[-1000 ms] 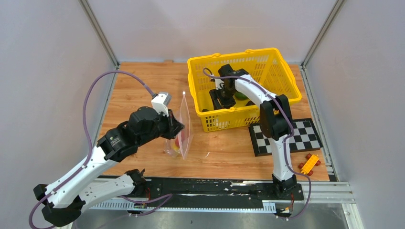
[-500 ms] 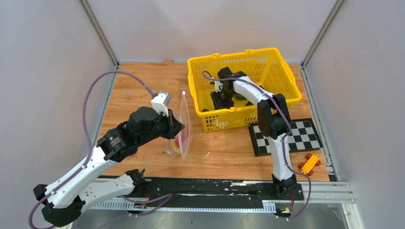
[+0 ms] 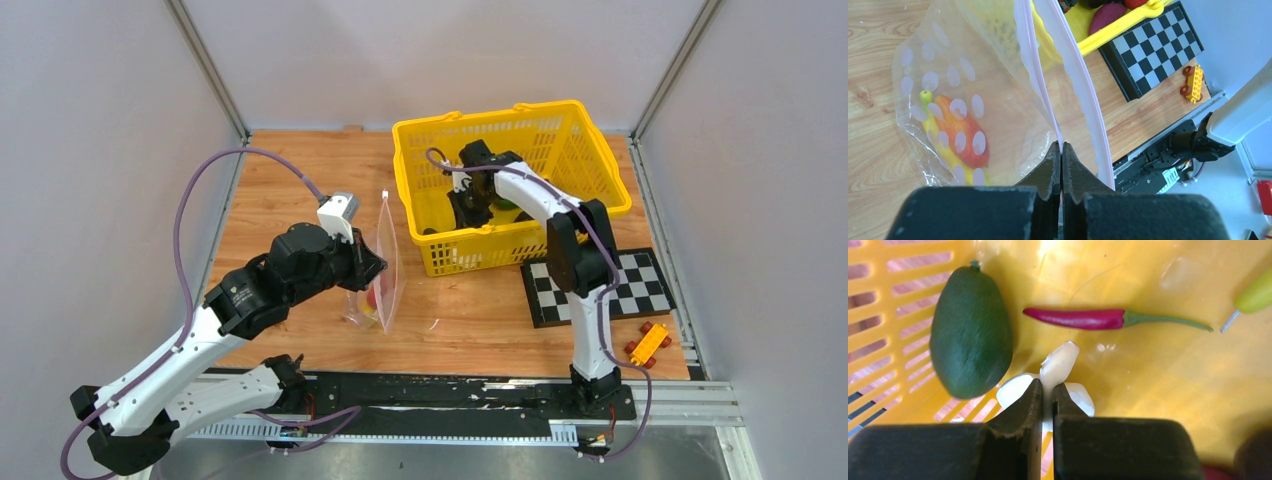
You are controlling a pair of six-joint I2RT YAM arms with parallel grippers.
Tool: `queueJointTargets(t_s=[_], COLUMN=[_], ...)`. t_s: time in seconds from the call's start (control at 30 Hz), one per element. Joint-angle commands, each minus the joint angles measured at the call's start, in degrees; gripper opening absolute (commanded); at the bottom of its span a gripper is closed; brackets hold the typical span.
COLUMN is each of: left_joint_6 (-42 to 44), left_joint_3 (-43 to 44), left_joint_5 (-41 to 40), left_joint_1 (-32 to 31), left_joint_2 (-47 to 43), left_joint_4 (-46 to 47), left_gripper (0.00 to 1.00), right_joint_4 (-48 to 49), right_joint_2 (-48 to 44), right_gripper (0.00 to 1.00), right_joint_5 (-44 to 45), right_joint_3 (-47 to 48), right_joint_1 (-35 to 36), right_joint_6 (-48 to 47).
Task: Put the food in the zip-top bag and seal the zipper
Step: Pick up the fake vegetable from the bin, then place the fake vegetable in the zipper food storage bag.
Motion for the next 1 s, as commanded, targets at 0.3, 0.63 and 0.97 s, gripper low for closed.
queueJointTargets(t_s=[0.3,0.63,0.97], left_joint_6=[-0.2,0.1,0.1], left_joint_3=[-0.4,-0.7,-0.4], left_joint_5=[0.5,1.2,2.5], left_joint_1=[-0.1,-0.1,-0.1], left_joint_2=[0.2,0.5,1.5], left_joint_4=[2.3,3.1,3.9], left_gripper=[0.0,0.0,0.0], right_joint_4=[22.1,47.4,56.3], right_joint_2=[-31.2,-53.6,-63.9], right_gripper=[0.0,0.0,0.0], right_joint_5=[2.2,-10.7,-6.8], right_joint_3=[-14.8,-31.2,-37.8], right_joint_1=[0.2,0.7,3.5], right_joint_6=[4.4,11.9,9.5])
